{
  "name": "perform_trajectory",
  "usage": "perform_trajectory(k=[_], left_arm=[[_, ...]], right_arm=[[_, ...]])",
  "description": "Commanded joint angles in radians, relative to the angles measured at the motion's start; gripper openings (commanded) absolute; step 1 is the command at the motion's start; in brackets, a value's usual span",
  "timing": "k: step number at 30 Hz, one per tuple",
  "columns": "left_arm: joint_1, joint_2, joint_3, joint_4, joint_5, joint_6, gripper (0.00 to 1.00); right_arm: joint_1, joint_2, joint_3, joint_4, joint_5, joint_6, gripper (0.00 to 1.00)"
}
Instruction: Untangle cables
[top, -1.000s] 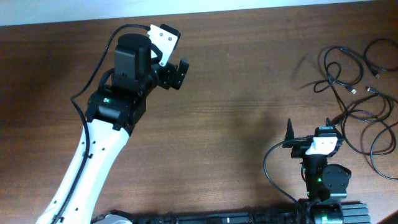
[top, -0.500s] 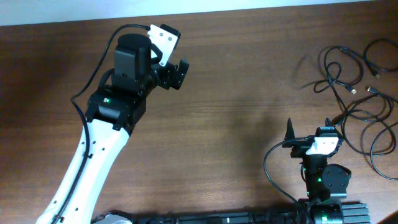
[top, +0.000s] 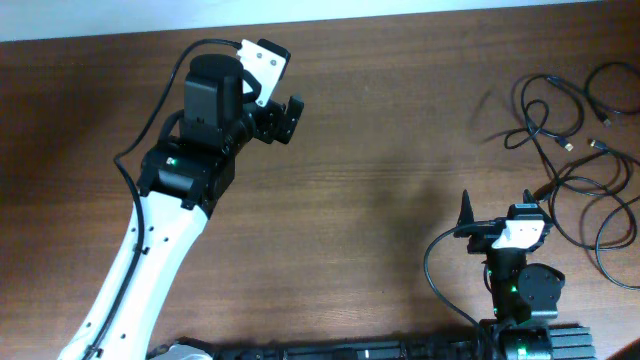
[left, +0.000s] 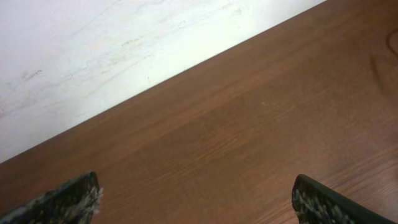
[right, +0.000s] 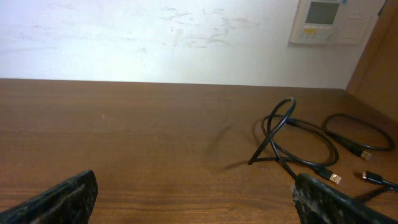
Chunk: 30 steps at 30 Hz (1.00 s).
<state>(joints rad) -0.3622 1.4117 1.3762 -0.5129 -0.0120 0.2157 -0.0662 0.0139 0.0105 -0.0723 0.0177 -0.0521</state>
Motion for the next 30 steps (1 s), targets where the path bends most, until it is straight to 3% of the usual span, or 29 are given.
perform_trajectory(k=[1,4,6,8,12,15,24,27,30], left_arm=[[0.007,-0.020,0.002,-0.005,-0.003,-0.013,0.99],[0.010,-0.048,-0.009,-0.095,-0.055,-0.013,0.99],[0.032,-0.108,-0.100,-0.075,-0.056,-0.013,0.99],[0.056,-0.208,-0.256,0.052,-0.048,-0.013,0.99],[0.133,-0.463,-0.675,0.458,0.124,-0.013,0.99],[0.170,-0.637,-0.912,0.700,0.147,-0.014,0.99],[0.242,-1.040,-1.342,0.998,0.143,-0.138,0.99],[0.270,-1.184,-1.368,0.867,0.127,-0.168,0.99],[0.299,-1.300,-1.368,0.640,0.108,-0.187,0.99]], right_arm=[[0.007,-0.011,-0.005,-0.007,-0.006,0.008,0.99],[0.007,-0.011,-0.005,-0.007,-0.005,0.008,0.99],[0.007,-0.011,-0.005,-0.007,-0.006,0.008,0.99],[0.007,-0.011,-0.005,-0.007,-0.005,0.008,0.99],[0.007,-0.011,-0.005,-0.007,-0.006,0.008,0.99],[0.007,-0.011,-0.005,-0.008,-0.006,0.008,0.99],[0.007,-0.011,-0.005,-0.008,-0.006,0.008,0.99],[0.007,-0.011,-0.005,-0.007,-0.006,0.008,0.99],[0.007,-0.011,-0.005,-0.007,-0.005,0.008,0.99]])
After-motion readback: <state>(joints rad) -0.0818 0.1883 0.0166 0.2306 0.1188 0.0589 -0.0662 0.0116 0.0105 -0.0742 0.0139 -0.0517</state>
